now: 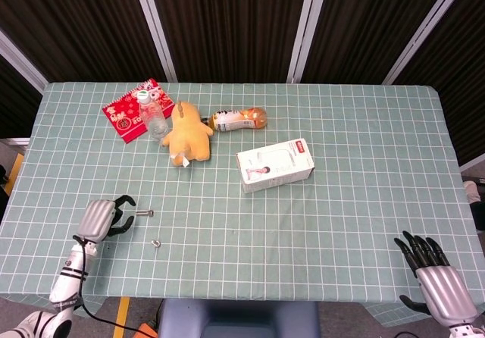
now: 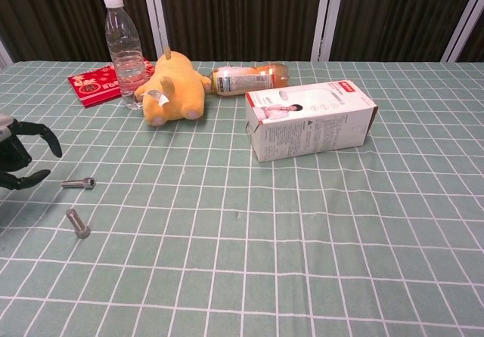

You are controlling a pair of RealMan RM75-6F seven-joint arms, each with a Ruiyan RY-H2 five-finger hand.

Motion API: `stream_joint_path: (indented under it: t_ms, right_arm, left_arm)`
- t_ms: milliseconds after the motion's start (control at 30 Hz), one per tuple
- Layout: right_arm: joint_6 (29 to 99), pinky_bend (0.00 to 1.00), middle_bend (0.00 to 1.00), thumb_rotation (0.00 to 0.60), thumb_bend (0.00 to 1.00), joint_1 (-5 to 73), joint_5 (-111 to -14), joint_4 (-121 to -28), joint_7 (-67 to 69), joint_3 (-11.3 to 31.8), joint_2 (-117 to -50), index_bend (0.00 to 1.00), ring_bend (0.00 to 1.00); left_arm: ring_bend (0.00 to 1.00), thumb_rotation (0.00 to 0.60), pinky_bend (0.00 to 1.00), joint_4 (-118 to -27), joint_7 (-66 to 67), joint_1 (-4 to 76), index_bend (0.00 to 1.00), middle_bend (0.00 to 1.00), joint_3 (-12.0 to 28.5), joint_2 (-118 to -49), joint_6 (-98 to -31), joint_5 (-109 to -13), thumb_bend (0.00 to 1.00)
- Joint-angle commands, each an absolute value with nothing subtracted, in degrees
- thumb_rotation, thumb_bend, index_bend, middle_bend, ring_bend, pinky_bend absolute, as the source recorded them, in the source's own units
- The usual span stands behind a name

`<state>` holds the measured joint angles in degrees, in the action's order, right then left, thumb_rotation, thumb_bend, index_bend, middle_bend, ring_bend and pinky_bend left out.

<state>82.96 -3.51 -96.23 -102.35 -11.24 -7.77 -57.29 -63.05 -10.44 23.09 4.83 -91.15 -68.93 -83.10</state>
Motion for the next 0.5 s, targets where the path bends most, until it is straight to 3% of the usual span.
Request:
stream_joint_path:
  t_ms: [33,500]
  right_arm:
    - [82.8,0.0,0.0,0.6,0.16,-3.4,-95.9,-102.3,-11.3,-7.6,-57.4,0.0,0.0]
    - [81.8,0.0,0.0,0.6,0.16,-2.9,-94.6,-102.2,-11.2,-7.2,-57.4,0.0,0.0]
  left_arm:
    - [1.0,0.6,1.0,-58.3,-11.8,24.2,0.43,1.0,5.3,-94.5,-67.4,-82.1,0.39]
    - [1.0,0.6,1.0,-50.8,-10.6,24.8,0.47,1.0,4.3,-99.6,-67.0,-82.7,0.39]
